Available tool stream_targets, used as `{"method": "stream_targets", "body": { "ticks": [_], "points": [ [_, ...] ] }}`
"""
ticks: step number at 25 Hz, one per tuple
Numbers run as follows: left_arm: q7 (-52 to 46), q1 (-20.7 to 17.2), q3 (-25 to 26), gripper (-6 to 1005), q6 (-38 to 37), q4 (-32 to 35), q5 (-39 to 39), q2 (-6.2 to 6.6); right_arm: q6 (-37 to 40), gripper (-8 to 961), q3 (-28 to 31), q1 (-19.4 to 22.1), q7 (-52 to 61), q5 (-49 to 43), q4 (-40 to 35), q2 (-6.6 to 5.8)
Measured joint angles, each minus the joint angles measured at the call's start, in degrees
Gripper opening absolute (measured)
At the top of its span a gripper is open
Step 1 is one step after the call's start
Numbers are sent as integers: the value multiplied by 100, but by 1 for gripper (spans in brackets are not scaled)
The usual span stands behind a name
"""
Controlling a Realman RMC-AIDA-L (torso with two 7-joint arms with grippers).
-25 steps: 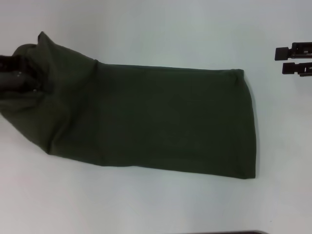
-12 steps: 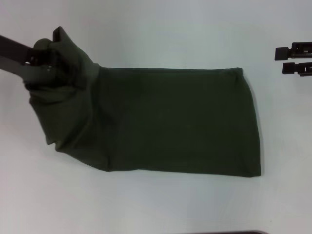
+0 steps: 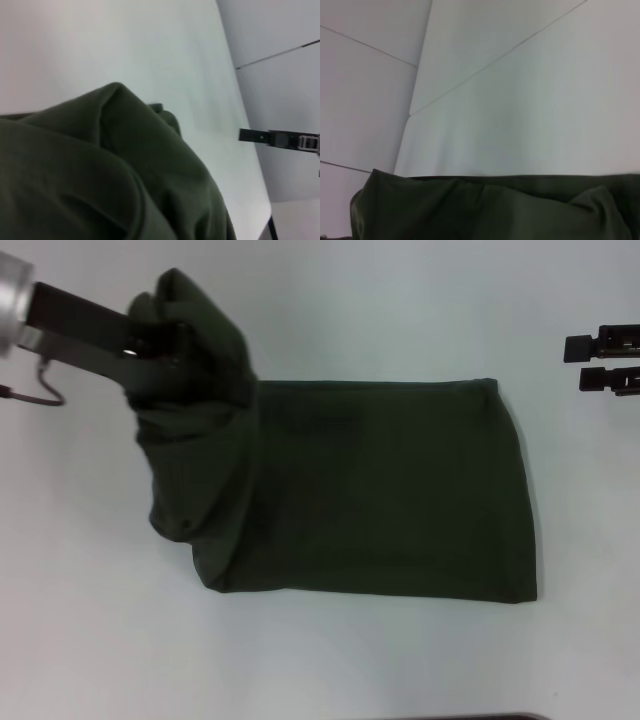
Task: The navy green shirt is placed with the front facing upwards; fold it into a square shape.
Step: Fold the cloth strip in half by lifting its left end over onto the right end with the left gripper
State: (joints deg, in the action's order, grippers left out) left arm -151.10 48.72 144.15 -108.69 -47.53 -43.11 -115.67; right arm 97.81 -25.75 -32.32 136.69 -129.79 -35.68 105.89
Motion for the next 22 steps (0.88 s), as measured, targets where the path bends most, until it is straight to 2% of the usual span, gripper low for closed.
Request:
{"method": "stream_targets", "body": {
  "ticks": [6,11,16,20,22],
  "points": [
    [32,142,-218,40,250,-36,-14,-301,4,805,0,-23,30,0,-25,0],
    [58,337,-398,40,368,-38,-34,-547,15,805,-4,-28,221,-19,-55,-58],
    [70,427,-657,39,529,-2,-39,-694,16,805,-18,-39,494,-21,-174,-133],
    [72,479,-880,39,627,27,-41,-730,151,805,-307,-199,810,-309,-264,-275],
    [64,502,-959,40,641,29,-41,-750,290,805,-353,-290,989,-459,-370,-300]
  ]
}}
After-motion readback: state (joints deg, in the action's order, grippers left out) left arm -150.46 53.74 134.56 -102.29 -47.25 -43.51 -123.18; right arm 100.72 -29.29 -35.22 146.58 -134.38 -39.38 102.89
